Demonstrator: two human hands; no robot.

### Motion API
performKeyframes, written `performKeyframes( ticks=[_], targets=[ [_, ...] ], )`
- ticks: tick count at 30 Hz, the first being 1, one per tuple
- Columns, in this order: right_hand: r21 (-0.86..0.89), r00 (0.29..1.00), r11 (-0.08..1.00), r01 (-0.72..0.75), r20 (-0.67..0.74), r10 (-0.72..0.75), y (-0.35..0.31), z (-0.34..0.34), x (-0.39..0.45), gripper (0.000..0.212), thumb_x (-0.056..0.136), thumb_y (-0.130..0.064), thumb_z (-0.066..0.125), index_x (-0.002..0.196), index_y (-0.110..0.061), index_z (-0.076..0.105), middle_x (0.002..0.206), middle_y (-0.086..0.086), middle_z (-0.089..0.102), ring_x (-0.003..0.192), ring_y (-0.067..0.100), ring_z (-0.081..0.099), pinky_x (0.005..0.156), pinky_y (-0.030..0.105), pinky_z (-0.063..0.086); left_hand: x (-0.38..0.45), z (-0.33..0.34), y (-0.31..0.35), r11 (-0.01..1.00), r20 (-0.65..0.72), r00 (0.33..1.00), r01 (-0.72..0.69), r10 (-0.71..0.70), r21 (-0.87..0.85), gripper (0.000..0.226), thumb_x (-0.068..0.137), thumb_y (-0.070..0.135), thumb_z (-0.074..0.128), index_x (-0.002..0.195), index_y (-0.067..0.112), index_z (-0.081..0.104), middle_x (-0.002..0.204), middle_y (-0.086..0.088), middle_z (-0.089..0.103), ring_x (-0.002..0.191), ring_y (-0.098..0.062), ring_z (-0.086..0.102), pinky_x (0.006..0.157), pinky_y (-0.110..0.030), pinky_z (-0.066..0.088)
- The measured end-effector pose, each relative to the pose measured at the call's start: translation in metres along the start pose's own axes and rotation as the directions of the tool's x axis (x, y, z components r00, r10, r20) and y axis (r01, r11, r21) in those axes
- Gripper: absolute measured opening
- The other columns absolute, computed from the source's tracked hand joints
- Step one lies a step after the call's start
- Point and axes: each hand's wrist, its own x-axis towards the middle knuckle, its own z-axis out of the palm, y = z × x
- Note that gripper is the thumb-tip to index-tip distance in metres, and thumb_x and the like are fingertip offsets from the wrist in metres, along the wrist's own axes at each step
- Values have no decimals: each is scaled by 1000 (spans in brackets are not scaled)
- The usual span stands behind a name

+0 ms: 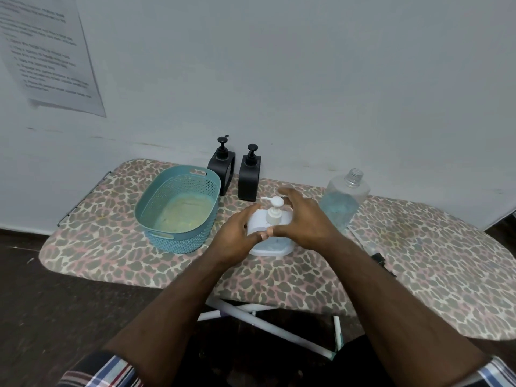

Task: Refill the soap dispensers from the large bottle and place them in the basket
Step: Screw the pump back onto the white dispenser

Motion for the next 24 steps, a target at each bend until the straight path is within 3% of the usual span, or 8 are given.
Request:
performKeyframes(
  ticks=[4, 8, 11, 13, 15, 19, 24],
  targets=[
    [-132, 996, 991, 22, 88, -10, 8, -9, 1, 72, 70, -32, 89, 134, -22, 59, 124, -3, 66, 109, 18, 63, 91, 34, 51, -12, -7, -8, 993, -33, 993, 118, -117, 13, 88, 89, 27, 80, 161, 29, 29, 153, 1, 46, 133, -14, 49, 115, -42, 44],
    [-74, 999, 997, 4, 52, -1, 5, -15, 3, 62, 69, -30, 91, 126, -20, 68, 114, -9, 68, 97, 14, 64, 87, 32, 53, -27, -20, -14, 985, -71, 984, 168, -166, 34, 68, 94, 28, 73, 154, 24, 42, 150, -3, 54, 132, -17, 56, 112, -36, 45],
    [8, 999, 1000, -10, -46, 11, -2, -24, 7, 61, 68, -35, 91, 124, -21, 70, 113, -6, 73, 95, 13, 67, 89, 36, 56, -38, -29, -9, 986, -110, 982, 161, -156, 36, 44, 96, 24, 71, 138, 25, 60, 130, 0, 69, 113, -12, 67, 106, -40, 52],
    [35, 994, 999, -3, -110, 6, -13, -33, 12, 60, 68, -39, 91, 122, -22, 71, 107, -6, 74, 92, 12, 68, 85, 36, 57, -44, -37, 2, 994, -166, 980, 106, -109, -28, 25, 96, 20, 69, 118, 32, 68, 106, 3, 75, 92, -12, 73, 93, -38, 60],
    [58, 988, 998, 22, -152, -13, -27, -41, 19, 58, 69, -42, 90, 121, -25, 71, 105, -8, 74, 90, 11, 69, 83, 37, 57, -47, -51, 15, 990, -258, 963, 47, -82, -136, 22, 98, 16, 65, 105, 36, 69, 90, 0, 76, 78, -15, 75, 79, -37, 64],
    [106, 978, 991, 79, -200, -57, -61, -48, 38, 51, 70, -37, 89, 117, -27, 73, 103, -10, 73, 89, 11, 69, 86, 41, 58, -39, -94, 23, 977, -547, 832, -29, -93, -210, 16, 98, 15, 65, 100, 30, 70, 91, 0, 74, 67, -8, 70, 66, -35, 58],
    [111, 980, 984, 138, -159, -119, -106, -35, 70, 51, 68, -34, 87, 117, -24, 74, 103, -9, 74, 91, 12, 69, 85, 39, 57, -32, -136, 4, 994, -705, 701, 83, -108, -70, 17, 96, 22, 62, 108, 29, 72, 99, 10, 73, 91, -15, 69, 88, -37, 56]
  ],
)
